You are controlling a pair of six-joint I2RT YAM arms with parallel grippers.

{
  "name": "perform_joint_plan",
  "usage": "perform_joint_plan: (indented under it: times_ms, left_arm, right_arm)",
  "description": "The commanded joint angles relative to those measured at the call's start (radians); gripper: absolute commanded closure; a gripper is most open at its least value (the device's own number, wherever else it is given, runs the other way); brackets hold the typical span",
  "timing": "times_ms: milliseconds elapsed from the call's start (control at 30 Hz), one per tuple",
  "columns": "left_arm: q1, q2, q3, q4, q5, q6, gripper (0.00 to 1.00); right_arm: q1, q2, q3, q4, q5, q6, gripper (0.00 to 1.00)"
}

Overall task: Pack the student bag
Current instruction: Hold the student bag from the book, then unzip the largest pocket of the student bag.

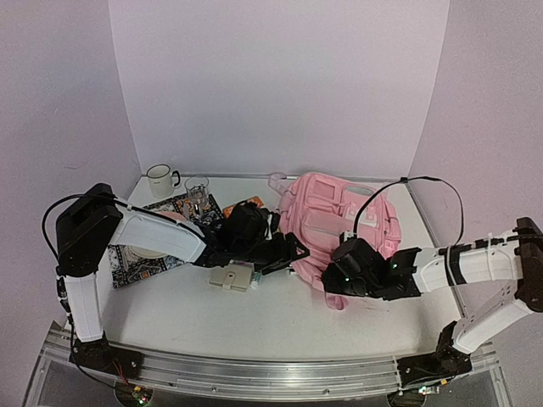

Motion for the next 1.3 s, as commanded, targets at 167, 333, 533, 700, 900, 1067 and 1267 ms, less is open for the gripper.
perform_joint_plan:
  times_ms: [167, 333, 533, 700, 900, 1067, 1267]
  left_arm:
    - [-0.024, 0.045, 0.033, 0.067, 0.017, -0.044, 0.23]
    - [-0.033, 0.074, 0.049, 0.089, 0.027, -0.082, 0.24]
    - [-0.041, 0.108, 0.090, 0.121, 0.044, -0.124, 0.25]
    - [-0.049, 0.142, 0.130, 0.138, 0.055, -0.153, 0.30]
    - [-0.051, 0.152, 0.124, 0.151, 0.062, -0.176, 0.69]
    - [-0.030, 0.091, 0.062, 0.151, 0.041, -0.150, 1.00]
    - [0.070, -0.005, -0.026, 0.144, 0.066, -0.081, 1.00]
  right_arm:
    - [-0.009, 0.060, 0.009, 0.058, -0.007, -0.004, 0.83]
    - [-0.009, 0.008, 0.017, 0.023, -0.043, -0.039, 1.00]
    - [-0.009, -0.025, 0.054, -0.053, -0.091, -0.107, 1.00]
    - [-0.007, -0.035, 0.080, -0.079, -0.126, -0.159, 1.00]
    - [-0.007, -0.051, 0.119, -0.141, -0.130, -0.219, 1.00]
    - [-0.007, -0.102, 0.143, -0.270, -0.098, -0.270, 1.00]
    - [-0.012, -0.199, 0.147, -0.458, -0.032, -0.297, 1.00]
